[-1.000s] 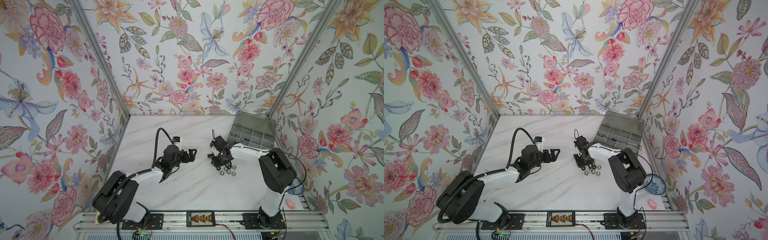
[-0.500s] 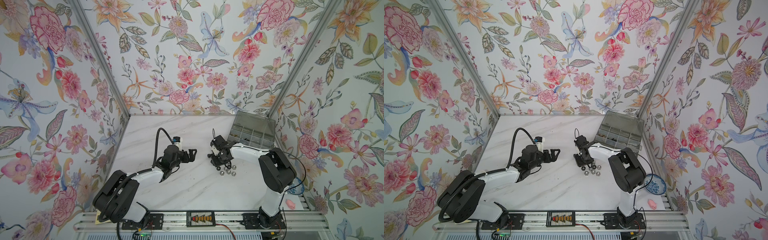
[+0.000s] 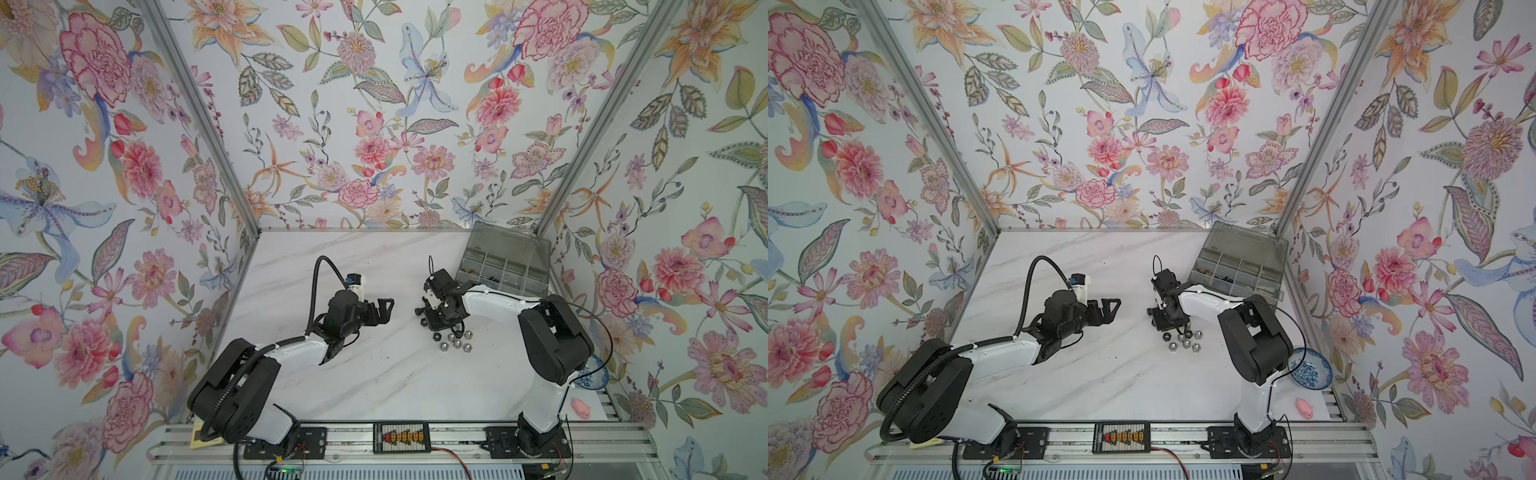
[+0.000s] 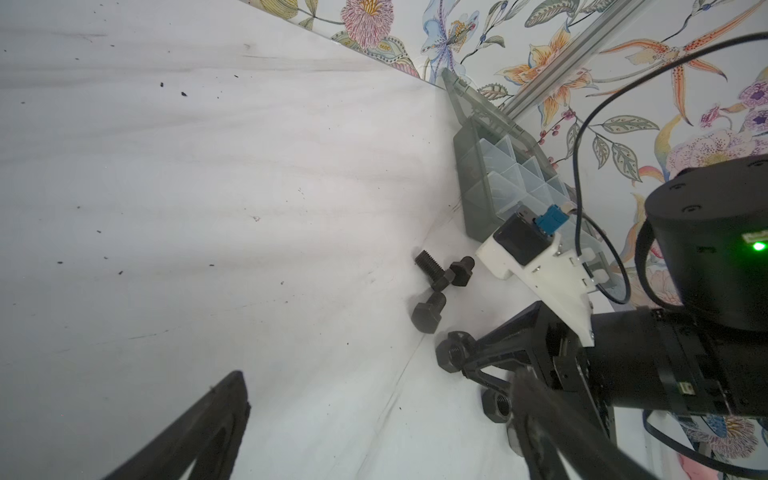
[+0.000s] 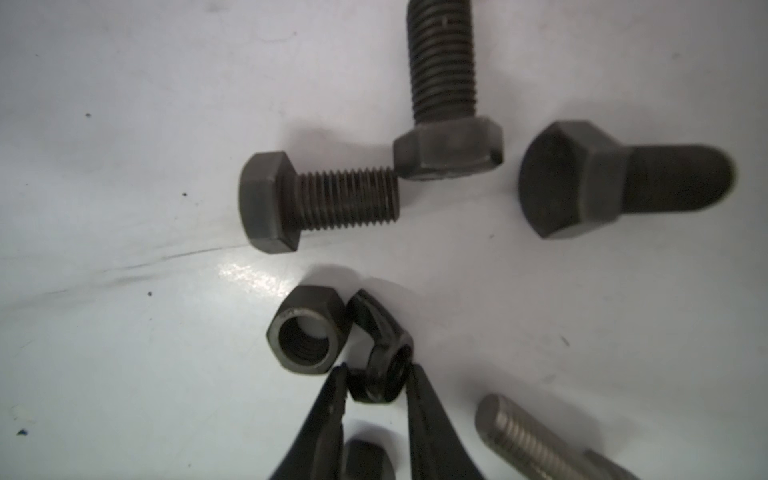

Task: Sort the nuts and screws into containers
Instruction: 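Close the right gripper on the black wing nut and lift it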

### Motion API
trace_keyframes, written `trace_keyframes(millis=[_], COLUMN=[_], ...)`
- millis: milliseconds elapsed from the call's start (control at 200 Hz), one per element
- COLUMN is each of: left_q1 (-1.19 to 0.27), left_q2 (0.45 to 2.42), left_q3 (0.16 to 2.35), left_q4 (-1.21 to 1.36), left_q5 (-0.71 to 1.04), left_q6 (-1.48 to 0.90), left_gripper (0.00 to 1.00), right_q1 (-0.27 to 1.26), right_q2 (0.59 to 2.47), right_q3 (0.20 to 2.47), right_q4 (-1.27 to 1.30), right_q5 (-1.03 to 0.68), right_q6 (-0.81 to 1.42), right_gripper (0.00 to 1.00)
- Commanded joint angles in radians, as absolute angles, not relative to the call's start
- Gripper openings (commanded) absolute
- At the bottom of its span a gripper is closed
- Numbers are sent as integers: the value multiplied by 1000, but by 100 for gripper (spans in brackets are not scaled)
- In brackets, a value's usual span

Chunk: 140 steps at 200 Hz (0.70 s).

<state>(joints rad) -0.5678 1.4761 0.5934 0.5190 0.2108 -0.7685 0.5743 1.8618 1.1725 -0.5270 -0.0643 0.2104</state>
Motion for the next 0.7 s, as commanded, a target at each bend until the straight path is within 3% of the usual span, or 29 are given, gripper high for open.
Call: trace_keyframes(millis=[0, 240, 696], left_q1=[-574, -574, -574], left_q2=[1489, 1484, 1476], left_q3=[596, 589, 581], left_q4=[549, 549, 549], left_q5=[232, 228, 224], left_q6=[-774, -776, -775], left_gripper=[99, 100, 99], right_q1=[569, 565, 566], right_q2=[1891, 1889, 1862], right_q3=[1162, 1163, 1193], right_q4=[-537, -537, -542], right_q5=[-73, -74, -35], right_q6=[216, 207, 35], right_gripper=[22, 21, 33])
